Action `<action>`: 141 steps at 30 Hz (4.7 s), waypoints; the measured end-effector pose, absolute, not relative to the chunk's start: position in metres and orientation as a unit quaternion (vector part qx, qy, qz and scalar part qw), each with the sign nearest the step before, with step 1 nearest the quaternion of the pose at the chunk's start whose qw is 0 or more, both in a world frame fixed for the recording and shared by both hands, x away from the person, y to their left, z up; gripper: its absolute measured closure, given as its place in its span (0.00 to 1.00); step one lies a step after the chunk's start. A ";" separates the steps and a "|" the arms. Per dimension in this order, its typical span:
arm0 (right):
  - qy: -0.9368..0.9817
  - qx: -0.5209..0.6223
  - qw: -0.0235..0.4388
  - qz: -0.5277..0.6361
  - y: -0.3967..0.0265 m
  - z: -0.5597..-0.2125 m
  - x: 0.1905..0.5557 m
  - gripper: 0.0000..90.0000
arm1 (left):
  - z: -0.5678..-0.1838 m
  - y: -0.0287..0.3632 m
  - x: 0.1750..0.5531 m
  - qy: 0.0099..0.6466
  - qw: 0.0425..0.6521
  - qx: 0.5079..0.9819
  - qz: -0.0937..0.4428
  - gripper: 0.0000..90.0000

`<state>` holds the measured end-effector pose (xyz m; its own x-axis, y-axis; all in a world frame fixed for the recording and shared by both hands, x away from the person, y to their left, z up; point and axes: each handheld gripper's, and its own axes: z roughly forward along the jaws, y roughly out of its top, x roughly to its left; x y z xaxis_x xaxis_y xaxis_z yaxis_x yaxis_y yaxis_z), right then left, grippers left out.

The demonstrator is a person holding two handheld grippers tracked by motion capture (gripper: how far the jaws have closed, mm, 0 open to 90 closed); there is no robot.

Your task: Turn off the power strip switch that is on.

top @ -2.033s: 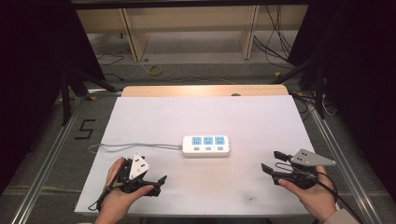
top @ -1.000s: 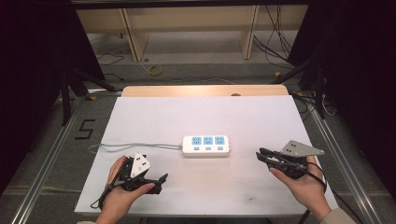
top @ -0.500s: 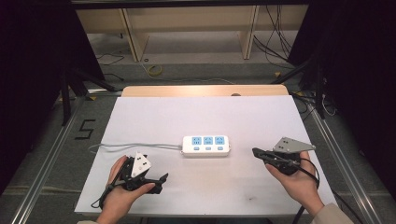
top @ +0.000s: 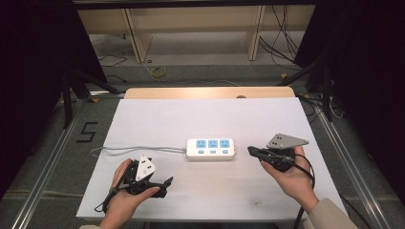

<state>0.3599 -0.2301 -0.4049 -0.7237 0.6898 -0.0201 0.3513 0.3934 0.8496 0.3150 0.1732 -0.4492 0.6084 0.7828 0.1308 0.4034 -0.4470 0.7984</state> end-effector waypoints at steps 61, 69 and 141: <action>0.879 0.332 0.107 0.327 -0.128 -0.399 0.440 1.00 | -0.451 0.169 0.318 0.363 0.380 0.815 0.244 0.06; 0.884 0.335 0.095 0.313 -0.123 -0.405 0.446 1.00 | -0.452 0.169 0.318 0.365 0.380 0.814 0.243 0.06; 0.890 0.413 0.025 0.192 -0.080 -0.427 0.471 1.00 | -0.452 0.168 0.319 0.361 0.377 0.817 0.243 0.07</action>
<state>0.4711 -0.0796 -0.4273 -0.6574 0.7450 0.1131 0.7255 0.5854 0.3619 0.3186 0.1683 -0.4522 0.6208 0.7738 0.1256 0.4067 -0.4549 0.7922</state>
